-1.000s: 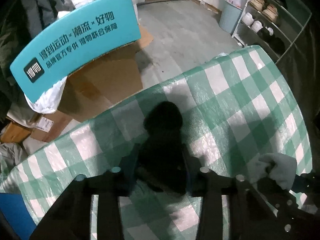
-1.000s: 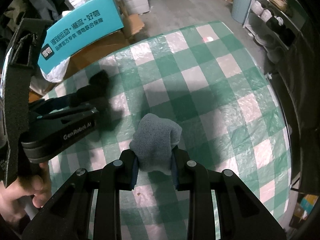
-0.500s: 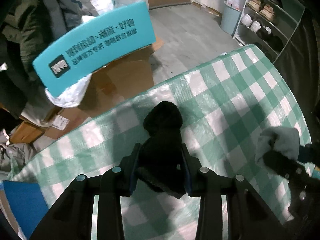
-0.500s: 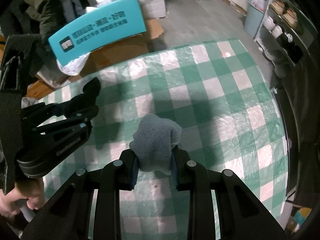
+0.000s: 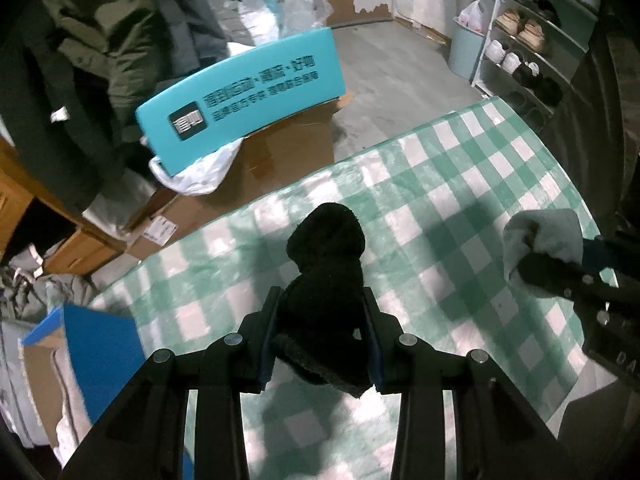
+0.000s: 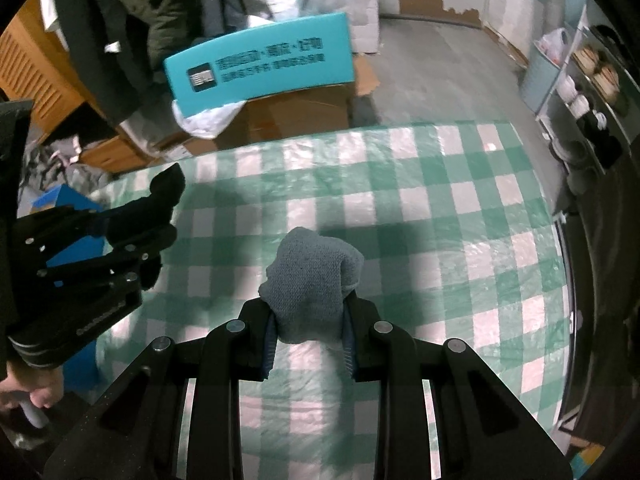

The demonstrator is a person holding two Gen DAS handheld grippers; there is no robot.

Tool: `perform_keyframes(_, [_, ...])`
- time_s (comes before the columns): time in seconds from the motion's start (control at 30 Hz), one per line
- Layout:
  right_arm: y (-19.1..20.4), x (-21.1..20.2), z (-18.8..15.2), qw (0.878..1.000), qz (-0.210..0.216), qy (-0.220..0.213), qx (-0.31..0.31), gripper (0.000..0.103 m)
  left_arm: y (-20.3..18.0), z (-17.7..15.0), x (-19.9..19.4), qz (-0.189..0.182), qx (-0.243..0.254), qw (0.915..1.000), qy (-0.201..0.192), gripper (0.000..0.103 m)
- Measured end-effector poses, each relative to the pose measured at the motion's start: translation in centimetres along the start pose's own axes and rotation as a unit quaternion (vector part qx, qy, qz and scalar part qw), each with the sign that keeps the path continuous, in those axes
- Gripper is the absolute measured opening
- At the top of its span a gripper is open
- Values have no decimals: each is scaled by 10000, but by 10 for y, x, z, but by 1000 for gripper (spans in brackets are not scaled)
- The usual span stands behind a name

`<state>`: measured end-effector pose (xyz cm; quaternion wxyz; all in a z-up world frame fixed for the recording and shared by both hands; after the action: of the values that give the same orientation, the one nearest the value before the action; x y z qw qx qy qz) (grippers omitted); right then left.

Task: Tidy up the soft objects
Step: 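Carry the black sock and grey-blue sock over the cardboard box with both tools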

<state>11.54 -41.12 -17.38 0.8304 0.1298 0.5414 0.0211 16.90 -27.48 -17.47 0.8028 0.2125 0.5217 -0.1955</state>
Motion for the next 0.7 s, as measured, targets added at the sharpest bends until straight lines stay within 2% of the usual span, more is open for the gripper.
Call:
perform_keyframes(0.4, [39, -23, -8, 9988, 154, -132, -456, 24, 26, -33, -34, 28, -300, 9995, -103, 37])
perform_keyframes(0.7, [63, -33, -12, 9972, 264, -184, -680, 24, 32, -54, -52, -30, -339, 9992, -202, 37])
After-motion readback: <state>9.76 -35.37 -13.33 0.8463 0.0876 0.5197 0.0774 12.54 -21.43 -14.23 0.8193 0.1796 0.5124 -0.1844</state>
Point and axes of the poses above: each gripper's, at about its wrist camera, not at the fingertips, and x roughly the way its jaws point, y to its left, z to its top, the point moved 8 cm from there along x, roughly the way its jaws point, and after that the axes turned 4 degrees about x, right-handed, at the moved point
